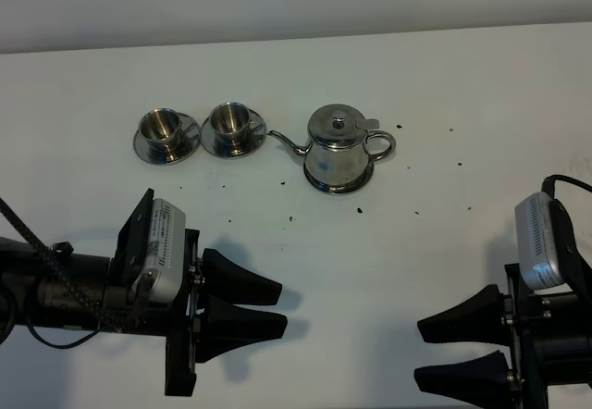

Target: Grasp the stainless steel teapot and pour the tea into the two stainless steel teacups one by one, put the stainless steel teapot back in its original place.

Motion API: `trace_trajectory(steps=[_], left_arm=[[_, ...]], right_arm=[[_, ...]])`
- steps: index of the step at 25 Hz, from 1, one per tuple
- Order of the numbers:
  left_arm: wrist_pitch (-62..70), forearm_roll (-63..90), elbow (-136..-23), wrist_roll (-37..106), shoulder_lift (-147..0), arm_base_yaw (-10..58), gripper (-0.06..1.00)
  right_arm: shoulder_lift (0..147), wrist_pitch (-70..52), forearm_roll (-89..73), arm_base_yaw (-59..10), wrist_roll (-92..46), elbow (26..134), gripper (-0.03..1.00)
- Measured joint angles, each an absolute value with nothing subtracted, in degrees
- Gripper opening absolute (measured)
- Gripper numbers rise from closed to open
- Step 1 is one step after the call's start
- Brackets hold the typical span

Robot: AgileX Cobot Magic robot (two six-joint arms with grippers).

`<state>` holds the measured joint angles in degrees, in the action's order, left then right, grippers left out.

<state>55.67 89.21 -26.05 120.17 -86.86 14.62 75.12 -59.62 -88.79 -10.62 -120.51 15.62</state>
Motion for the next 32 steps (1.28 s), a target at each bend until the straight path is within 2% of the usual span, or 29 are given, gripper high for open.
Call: trace_trajectory(steps=[18, 24, 28, 32], left_arm=[[55.18, 93.15, -26.05, 118.85, -86.78, 14.62, 0.41], [48.55, 99.09, -26.05, 118.40, -81.50, 14.57, 0.41], [40.18, 100.08, -26.93, 111.22, -73.52, 14.57, 0.41], [32.43, 89.24, -31.53, 93.39, -65.41, 14.57, 0.41]], right_arm=[[75.12, -59.62, -90.19, -10.62, -120.51, 15.62, 0.45], [75.17, -58.39, -93.58, -10.62, -120.51, 15.90, 0.45], [75.23, -53.73, -95.02, -10.62, -118.11, 19.09, 0.45], [75.34, -48.94, -94.45, -10.62, -111.46, 24.02, 0.45]])
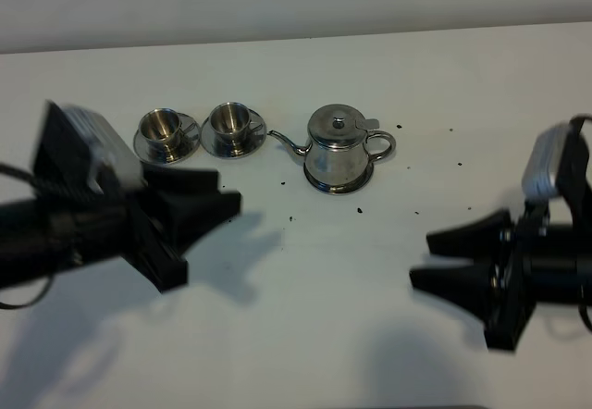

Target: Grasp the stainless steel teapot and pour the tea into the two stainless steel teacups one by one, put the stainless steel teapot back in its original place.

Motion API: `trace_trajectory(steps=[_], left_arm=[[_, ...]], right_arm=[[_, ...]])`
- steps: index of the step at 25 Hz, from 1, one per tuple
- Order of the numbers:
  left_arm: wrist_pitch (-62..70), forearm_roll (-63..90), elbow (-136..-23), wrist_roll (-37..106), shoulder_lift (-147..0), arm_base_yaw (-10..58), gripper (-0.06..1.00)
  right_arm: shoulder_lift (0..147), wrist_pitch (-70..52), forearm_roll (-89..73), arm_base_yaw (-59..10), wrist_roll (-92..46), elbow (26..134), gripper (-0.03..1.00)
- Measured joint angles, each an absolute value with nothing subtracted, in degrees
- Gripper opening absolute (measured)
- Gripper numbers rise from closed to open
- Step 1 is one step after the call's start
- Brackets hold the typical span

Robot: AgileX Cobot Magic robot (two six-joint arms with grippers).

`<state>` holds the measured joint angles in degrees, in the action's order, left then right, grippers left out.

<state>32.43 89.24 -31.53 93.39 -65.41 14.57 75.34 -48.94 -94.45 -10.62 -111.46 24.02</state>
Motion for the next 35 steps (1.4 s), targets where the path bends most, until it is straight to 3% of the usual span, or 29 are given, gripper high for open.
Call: trace_trajectory(steps=[5, 9, 13, 18, 25, 35], left_arm=[[33.08, 60.11, -40.88, 55.68, -58.49, 14.57, 0.41], [45.00, 32.12, -48.57, 24.70, -55.95, 14.57, 0.41], [59.09, 12.17, -50.31, 6.57, -53.71, 14.57, 0.40], [62.86, 3.32, -43.82, 1.70, -48.48, 14.57, 0.39], [53.92, 2.70, -30.93, 3.41, -38.03, 14.57, 0.39], [54.87, 9.19, -29.99, 6.28, -25.90, 14.57, 0.39]], right_arm=[[75.44, -47.50, -90.62, -10.62, -103.88, 30.05, 0.45], [75.44, -47.52, -86.32, -10.62, -97.92, 33.76, 0.45], [75.50, -47.63, -82.55, -10.62, -93.56, 36.21, 0.45], [75.50, -47.63, -81.43, -10.62, -91.35, 37.99, 0.45], [75.50, -47.63, -81.28, -10.62, -91.30, 38.36, 0.45], [75.50, -47.68, -81.28, -10.62, -91.30, 38.36, 0.45]])
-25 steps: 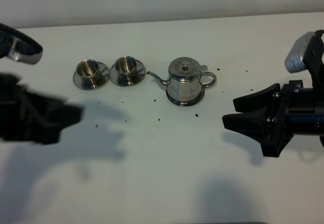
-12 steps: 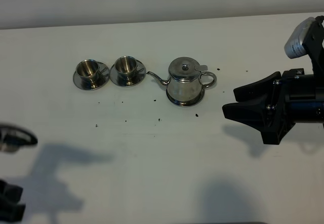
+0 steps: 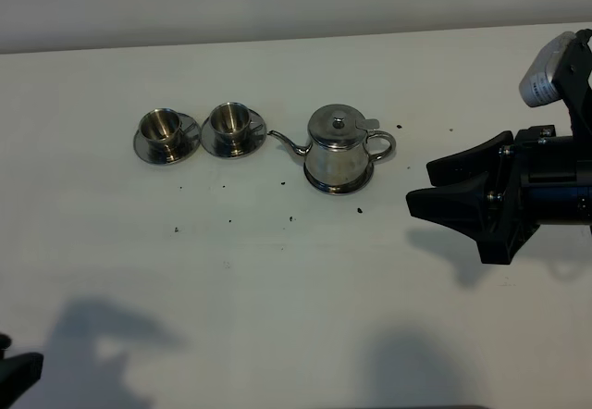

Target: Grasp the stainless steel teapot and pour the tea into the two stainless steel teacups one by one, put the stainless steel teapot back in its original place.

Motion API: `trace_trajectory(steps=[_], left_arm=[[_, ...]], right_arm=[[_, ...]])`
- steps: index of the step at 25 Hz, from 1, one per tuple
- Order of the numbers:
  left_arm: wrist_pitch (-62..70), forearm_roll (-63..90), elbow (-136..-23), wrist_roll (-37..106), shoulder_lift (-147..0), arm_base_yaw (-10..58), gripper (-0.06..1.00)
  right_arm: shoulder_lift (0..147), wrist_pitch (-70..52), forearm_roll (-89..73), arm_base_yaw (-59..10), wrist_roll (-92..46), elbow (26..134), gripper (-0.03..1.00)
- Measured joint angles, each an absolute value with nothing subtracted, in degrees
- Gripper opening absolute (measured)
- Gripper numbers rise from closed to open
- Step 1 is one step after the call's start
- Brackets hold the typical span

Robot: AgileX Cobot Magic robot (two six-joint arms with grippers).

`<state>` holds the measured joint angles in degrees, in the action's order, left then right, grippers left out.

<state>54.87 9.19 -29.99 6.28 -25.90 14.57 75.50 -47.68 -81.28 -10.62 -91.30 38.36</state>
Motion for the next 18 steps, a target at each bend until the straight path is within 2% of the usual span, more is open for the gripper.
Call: trace_trajectory(steps=[4, 15, 18], left_arm=[[60.26, 9.37, -29.54, 5.33, -23.88, 14.57, 0.39], [60.58, 8.40, -29.20, 3.42, -22.63, 14.51, 0.39], [60.58, 8.40, -29.12, 3.42, -21.14, 12.68, 0.39]], right_arm=[[75.50, -47.68, -81.28, -10.62, -91.30, 38.36, 0.45], [75.50, -47.74, -81.23, -10.62, -91.30, 38.36, 0.45], [75.50, -47.92, -81.23, -10.62, -91.30, 38.36, 0.45]])
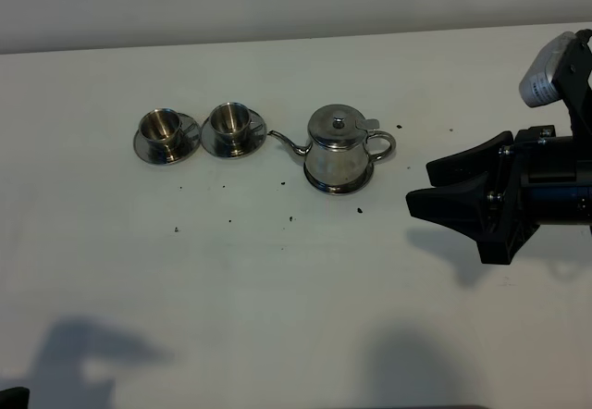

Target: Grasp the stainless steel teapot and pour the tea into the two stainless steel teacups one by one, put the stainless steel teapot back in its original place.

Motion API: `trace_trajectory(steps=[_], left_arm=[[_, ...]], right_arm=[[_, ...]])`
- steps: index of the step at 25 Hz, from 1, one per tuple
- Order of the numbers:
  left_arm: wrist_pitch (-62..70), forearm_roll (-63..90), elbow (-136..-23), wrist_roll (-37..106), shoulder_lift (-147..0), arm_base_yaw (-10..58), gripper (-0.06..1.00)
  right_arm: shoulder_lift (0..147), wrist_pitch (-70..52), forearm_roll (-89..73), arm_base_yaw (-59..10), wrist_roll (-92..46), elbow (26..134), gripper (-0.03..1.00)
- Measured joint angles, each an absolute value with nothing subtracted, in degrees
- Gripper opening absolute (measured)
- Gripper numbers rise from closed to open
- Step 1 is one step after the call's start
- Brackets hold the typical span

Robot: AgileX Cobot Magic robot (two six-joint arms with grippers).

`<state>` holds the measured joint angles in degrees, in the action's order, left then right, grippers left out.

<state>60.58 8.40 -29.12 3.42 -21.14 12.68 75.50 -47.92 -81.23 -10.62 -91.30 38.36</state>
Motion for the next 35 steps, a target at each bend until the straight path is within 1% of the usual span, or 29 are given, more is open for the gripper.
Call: trace_trajectory(steps=[9, 15, 17, 31, 35], left_arm=[[60.58, 8.40, -29.11, 3.36, -10.29, 0.98, 0.39], [60.60, 8.40, -29.11, 3.36, -1.06, -3.63, 0.39], [60.61, 8.40, -29.11, 3.36, -0.18, -4.73, 0.39], [60.66, 8.40, -28.94, 4.27, -0.18, -5.35, 0.39], [60.66, 8.40, -28.94, 4.50, -0.18, -5.35, 0.39]], right_arm=[[75.50, -49.86, -81.29, -10.62, -91.30, 38.36, 0.45], [75.50, -49.96, -82.28, -10.62, -91.30, 38.36, 0.45], [75.50, -50.03, -82.61, -10.62, -91.30, 38.36, 0.45], [75.50, -50.70, -86.02, -10.62, -94.95, 38.46, 0.45], [75.57, -50.52, -86.86, -10.62, -96.02, 41.34, 0.45]])
